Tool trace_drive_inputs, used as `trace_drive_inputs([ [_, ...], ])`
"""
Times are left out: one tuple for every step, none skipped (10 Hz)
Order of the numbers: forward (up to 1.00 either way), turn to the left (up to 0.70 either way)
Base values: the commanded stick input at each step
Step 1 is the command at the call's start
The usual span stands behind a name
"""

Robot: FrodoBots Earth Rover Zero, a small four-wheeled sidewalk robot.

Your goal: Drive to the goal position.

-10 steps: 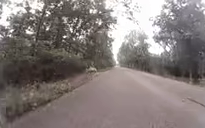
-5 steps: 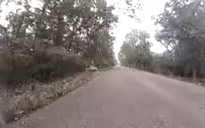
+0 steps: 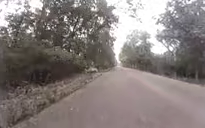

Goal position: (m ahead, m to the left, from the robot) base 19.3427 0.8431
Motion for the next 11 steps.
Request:
trace_drive_inputs([
  [0.7, 0.0],
  [0.7, 0.0],
  [0.7, 0.0],
  [0.7, 0.0],
  [0.7, 0.0],
  [0.7, 0.0],
  [0.7, 0.0],
  [0.7, 0.0],
  [0.7, 0.0],
  [0.7, 0.0],
  [0.7, 0.0],
])
